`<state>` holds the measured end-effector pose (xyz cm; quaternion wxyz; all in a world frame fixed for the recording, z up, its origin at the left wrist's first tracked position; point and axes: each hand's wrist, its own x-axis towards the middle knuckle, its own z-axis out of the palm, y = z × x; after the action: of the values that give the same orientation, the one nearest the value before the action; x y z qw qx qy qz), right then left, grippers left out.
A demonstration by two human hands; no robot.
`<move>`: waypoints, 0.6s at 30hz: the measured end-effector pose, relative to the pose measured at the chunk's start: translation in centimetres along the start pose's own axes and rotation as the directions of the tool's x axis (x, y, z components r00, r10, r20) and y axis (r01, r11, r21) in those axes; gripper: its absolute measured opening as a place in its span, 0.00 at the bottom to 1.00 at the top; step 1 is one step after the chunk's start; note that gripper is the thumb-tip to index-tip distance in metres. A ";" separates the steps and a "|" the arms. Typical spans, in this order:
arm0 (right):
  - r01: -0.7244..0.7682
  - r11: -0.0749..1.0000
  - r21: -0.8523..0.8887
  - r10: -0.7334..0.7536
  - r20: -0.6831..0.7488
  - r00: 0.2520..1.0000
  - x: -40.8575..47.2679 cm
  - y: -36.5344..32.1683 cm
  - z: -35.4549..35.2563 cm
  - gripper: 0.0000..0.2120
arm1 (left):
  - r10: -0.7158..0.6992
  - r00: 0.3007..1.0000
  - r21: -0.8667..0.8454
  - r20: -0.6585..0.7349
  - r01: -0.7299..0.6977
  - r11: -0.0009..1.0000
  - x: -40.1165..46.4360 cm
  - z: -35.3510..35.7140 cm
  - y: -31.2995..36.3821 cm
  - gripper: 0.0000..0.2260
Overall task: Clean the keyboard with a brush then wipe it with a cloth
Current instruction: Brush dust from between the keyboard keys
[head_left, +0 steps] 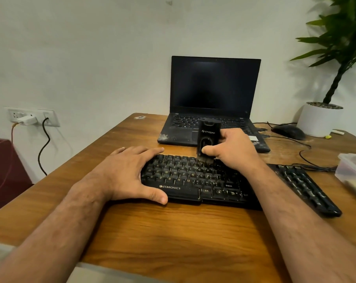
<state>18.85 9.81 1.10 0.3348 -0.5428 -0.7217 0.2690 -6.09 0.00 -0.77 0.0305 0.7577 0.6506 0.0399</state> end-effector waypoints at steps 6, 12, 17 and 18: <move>-0.022 0.997 0.078 0.019 0.030 0.999 -0.6 0.3 -1.4 0.12 | 0.015 1.000 0.014 -0.024 -0.015 1.000 0.1 0.3 -0.2 0.60; -0.005 0.996 -0.084 -0.009 -0.161 0.987 -0.7 0.5 -1.4 0.12 | 0.036 0.997 0.025 -0.063 -0.034 0.999 0.1 0.5 -0.3 0.58; -0.011 0.999 -0.034 0.011 -0.015 1.000 -1.3 1.0 -2.6 0.13 | 0.015 0.998 -0.020 -0.059 -0.017 1.000 0.0 0.5 -0.2 0.57; -0.020 0.998 -0.055 0.017 -0.057 0.998 -1.3 1.1 -2.5 0.14 | 0.013 0.998 -0.032 -0.056 -0.015 0.999 0.0 0.5 -0.1 0.57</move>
<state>21.67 8.91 1.60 0.3374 -0.5660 -0.7141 0.2365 -6.18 0.01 -1.23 0.0242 0.7602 0.6452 0.0718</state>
